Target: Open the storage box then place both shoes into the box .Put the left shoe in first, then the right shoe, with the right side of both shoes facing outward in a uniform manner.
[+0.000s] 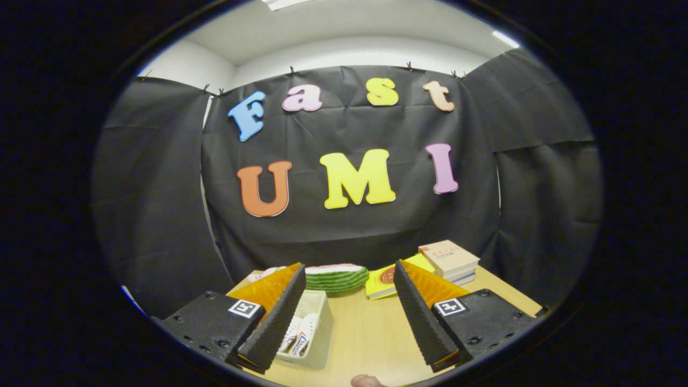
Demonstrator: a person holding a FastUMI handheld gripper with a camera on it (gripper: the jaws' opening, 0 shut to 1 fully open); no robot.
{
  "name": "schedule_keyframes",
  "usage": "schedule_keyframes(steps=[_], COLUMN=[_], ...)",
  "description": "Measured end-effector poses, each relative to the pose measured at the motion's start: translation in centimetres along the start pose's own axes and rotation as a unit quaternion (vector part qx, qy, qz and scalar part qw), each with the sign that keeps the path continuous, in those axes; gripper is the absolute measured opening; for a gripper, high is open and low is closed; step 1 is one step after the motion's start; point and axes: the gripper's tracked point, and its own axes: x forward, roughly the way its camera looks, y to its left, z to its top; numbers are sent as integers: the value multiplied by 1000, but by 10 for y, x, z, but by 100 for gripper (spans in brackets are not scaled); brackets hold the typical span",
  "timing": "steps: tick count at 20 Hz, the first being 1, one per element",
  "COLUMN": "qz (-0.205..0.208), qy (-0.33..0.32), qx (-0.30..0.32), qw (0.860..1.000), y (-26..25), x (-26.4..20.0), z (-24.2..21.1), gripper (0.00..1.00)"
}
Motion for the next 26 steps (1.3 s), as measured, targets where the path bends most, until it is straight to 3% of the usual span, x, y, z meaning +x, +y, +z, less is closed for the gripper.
schedule_keyframes(steps=[6, 16, 26], qz=[9, 34, 37], qy=[11, -39, -31], qx=[-29, -39, -38], qw=[999, 998, 998], y=[-11, -1, -1], x=[-32, -88, -96], z=[3, 29, 26], gripper=[100, 100, 100])
